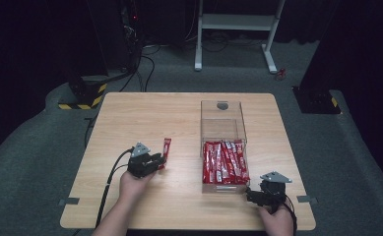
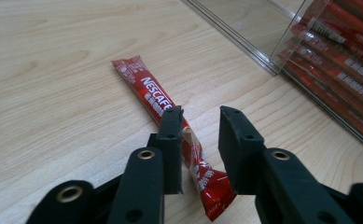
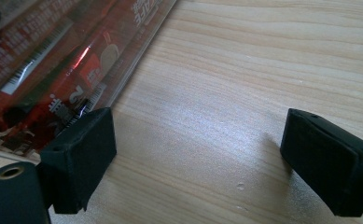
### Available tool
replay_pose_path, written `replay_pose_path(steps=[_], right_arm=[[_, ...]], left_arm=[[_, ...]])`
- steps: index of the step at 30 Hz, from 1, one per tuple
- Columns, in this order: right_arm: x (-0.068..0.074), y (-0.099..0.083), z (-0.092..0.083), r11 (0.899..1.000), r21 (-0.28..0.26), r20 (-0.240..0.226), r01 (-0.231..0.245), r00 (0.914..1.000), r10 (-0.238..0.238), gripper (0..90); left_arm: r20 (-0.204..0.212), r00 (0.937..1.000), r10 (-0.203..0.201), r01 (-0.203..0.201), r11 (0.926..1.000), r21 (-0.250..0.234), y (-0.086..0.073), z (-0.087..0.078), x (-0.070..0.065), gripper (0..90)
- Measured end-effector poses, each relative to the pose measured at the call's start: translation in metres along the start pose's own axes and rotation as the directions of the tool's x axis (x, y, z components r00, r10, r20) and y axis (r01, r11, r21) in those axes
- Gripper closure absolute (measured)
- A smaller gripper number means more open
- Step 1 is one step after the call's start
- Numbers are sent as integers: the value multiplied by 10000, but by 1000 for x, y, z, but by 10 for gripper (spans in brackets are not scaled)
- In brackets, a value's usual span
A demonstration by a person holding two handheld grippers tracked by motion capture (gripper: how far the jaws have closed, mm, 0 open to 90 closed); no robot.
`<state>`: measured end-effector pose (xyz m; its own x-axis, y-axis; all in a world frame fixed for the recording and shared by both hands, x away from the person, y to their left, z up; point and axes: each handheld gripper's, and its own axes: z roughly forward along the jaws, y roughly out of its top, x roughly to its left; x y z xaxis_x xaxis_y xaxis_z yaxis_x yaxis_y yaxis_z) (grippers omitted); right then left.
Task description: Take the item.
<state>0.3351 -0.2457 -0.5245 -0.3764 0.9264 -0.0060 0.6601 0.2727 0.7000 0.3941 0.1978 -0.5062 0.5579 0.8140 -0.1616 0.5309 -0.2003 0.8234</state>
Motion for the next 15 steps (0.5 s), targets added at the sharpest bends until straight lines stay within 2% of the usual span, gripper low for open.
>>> replay_pose_path(steps=[4, 8, 13, 15], right_arm=[[0, 0, 0, 10000, 2, -3, -3, 10000, 3, 101], [0, 0, 0, 10000, -7, 1, 10, 10000, -10, 102], [0, 0, 0, 10000, -14, 1, 26, 10000, -26, 102], [0, 0, 0, 10000, -14, 2, 25, 10000, -25, 102]], left_arm=[[-145, 9996, 251, -253, 9996, -114, 1, -11, 2, 641], [-3, 9999, 120, -120, 9993, -364, 1, -22, 8, 582], [-160, 9999, 51, -62, 9977, -671, 1, -35, 12, 528], [-237, 9996, 133, -147, 9981, -590, 0, -39, 14, 504]])
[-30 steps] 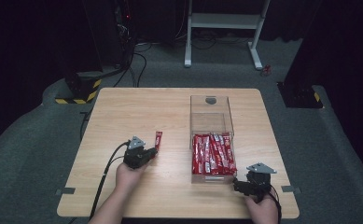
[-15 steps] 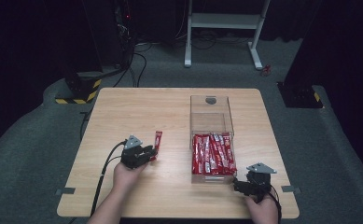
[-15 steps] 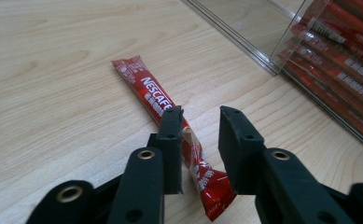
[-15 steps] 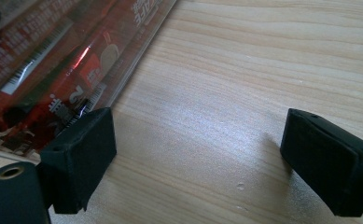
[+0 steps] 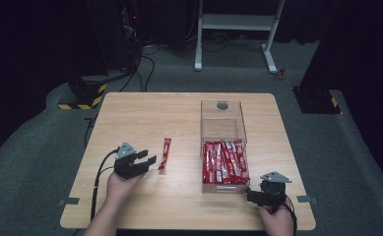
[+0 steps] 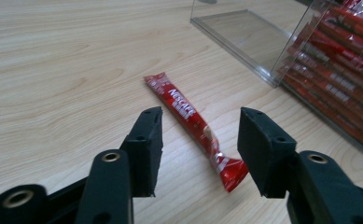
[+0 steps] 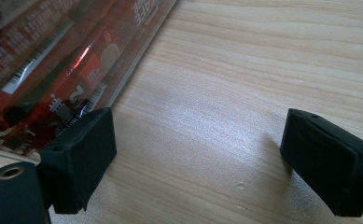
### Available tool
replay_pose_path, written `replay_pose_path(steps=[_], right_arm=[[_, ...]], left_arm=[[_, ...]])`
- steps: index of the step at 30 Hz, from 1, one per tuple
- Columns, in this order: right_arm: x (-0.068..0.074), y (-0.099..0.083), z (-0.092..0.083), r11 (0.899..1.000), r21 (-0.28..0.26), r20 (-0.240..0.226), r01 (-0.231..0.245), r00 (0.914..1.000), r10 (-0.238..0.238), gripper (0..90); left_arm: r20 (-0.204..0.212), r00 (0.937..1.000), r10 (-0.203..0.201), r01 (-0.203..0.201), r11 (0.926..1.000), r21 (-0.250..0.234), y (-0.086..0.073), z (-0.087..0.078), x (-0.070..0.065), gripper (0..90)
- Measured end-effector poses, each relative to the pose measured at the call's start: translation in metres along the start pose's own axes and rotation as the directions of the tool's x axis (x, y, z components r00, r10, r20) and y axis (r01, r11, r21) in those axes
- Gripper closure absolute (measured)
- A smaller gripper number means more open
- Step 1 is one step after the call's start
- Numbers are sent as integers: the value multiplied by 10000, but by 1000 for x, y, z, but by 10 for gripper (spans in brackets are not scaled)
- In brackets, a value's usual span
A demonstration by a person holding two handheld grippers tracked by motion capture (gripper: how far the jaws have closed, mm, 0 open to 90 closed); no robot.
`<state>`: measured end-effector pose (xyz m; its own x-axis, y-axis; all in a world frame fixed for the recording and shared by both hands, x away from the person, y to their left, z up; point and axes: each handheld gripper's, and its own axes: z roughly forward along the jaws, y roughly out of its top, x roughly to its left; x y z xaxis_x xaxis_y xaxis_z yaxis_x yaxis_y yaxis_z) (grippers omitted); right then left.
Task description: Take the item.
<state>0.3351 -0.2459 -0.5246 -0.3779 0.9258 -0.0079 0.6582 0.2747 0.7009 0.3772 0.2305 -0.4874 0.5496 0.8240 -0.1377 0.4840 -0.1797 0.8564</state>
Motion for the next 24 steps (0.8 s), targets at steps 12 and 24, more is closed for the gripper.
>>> replay_pose_path(steps=[12, 24], right_arm=[[0, 0, 0, 10000, 9, -2, -17, 10000, 17, 102], [0, 0, 0, 10000, -1, -7, 3, 10000, -3, 102]], left_arm=[[-679, 9976, -132, 139, 9999, 96, -19, -30, 25, 397], [-1087, 9938, 234, -107, 9932, 1162, -58, -55, 36, 356]])
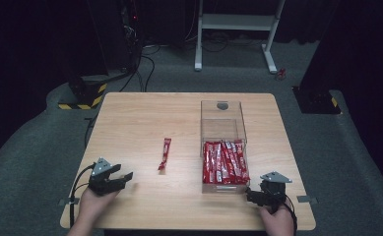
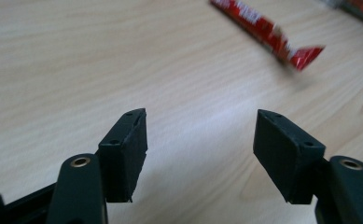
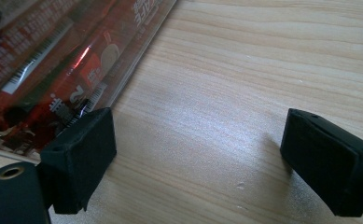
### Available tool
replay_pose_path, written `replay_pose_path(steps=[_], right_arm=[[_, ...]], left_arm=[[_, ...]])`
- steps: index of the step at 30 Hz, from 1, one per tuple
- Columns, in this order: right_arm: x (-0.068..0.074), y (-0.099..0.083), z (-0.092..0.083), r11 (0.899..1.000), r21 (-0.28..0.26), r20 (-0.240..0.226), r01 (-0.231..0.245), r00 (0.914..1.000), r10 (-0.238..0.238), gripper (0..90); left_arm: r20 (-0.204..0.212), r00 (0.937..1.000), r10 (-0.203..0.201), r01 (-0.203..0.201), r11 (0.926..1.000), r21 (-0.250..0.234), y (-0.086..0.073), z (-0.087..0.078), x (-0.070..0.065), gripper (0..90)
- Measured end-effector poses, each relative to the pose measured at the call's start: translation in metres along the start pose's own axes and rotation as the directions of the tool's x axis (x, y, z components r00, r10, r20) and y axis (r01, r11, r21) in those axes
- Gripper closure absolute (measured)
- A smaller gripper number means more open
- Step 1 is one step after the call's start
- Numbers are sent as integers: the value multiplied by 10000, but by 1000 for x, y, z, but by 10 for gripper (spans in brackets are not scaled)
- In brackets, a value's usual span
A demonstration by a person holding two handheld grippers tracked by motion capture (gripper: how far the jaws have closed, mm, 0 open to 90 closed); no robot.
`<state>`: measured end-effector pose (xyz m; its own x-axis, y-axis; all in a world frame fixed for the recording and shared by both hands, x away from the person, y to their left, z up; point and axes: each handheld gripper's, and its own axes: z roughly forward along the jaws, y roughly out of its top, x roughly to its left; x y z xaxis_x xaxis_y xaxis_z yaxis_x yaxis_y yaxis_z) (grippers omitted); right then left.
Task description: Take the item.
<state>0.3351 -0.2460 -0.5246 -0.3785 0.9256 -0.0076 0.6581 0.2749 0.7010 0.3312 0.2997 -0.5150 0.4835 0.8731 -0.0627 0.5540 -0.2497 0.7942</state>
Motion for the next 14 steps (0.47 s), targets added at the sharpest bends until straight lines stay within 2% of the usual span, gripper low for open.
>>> replay_pose_path(steps=[8, 10, 14], right_arm=[[0, 0, 0, 10000, 0, -1, -2, 10000, 2, 101], [0, 0, 0, 10000, -1, 0, -2, 10000, 2, 102], [0, 0, 0, 10000, 0, 1, -1, 10000, 1, 102]], left_arm=[[-292, 9984, 492, -467, 9957, 804, -22, -8, -6, 302], [-416, 9975, 572, -537, 9953, 801, -24, -9, -7, 264], [-356, 9977, 579, -548, 9952, 812, -25, -8, -8, 213]])
